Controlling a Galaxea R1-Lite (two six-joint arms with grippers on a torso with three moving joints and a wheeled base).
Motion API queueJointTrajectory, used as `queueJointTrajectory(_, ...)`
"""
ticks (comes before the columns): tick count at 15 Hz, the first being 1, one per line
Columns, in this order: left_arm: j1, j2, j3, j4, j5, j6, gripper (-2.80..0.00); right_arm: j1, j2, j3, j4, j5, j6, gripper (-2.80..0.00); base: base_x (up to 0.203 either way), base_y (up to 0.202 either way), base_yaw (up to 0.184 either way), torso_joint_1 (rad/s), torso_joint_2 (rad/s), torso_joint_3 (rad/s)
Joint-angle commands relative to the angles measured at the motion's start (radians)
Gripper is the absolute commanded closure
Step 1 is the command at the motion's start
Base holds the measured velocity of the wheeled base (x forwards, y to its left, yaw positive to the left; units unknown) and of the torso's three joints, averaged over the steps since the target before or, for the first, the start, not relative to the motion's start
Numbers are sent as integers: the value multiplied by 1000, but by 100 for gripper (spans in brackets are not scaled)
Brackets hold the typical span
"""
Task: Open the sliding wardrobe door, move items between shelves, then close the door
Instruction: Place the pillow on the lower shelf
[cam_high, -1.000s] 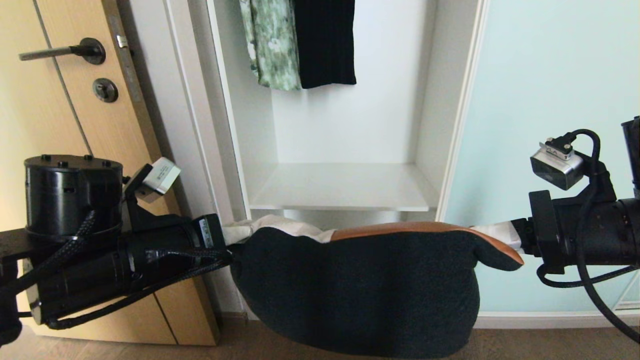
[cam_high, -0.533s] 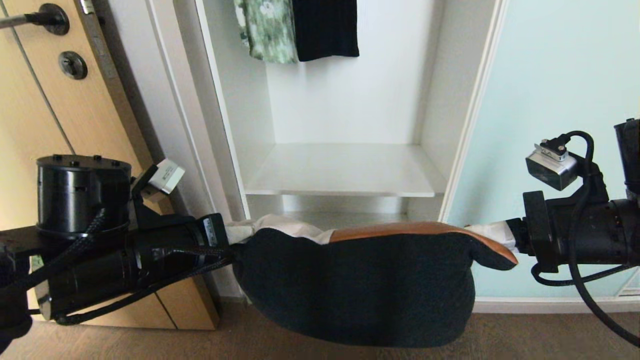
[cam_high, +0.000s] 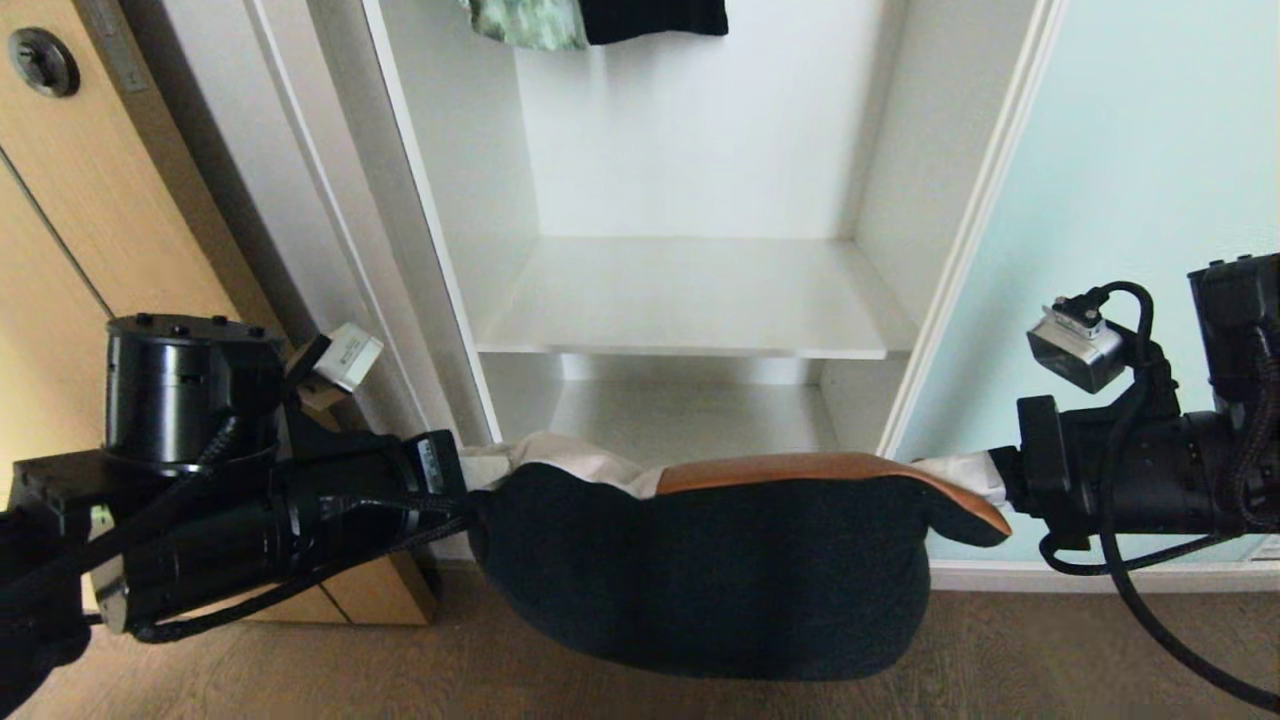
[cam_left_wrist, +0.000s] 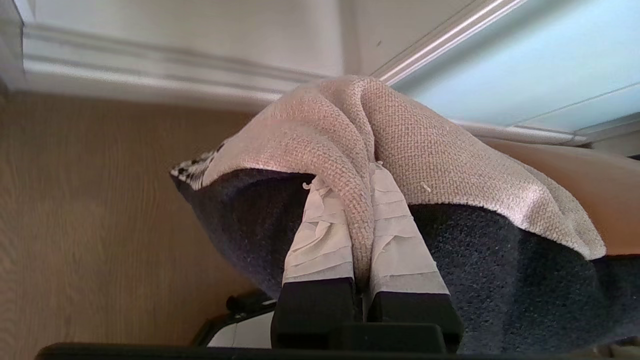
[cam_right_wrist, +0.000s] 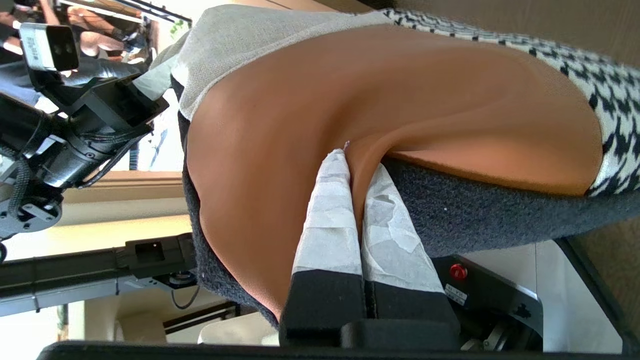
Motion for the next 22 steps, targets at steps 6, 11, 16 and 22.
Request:
queueJointTrajectory(6, 0, 43, 6, -2, 0, -5, 0, -1, 28, 6, -1, 5, 4, 0, 0, 0, 0, -2, 2, -198)
queueJointTrajectory(11, 0, 43, 0, -4, 1, -6, 0, 1, 37, 33, -52, 3, 5, 0, 0, 0, 0, 3, 3, -200)
queueJointTrajectory(16, 0, 44, 0, -4, 3, -6, 0, 1, 44, 34, -56, 5, 18, 0, 0, 0, 0, 4, 4, -195)
queueJointTrajectory(22, 0, 73, 3, -51, 26, -9, 0, 1, 50, 34, -56, 5, 19, 0, 0, 0, 0, 0, 4, -199)
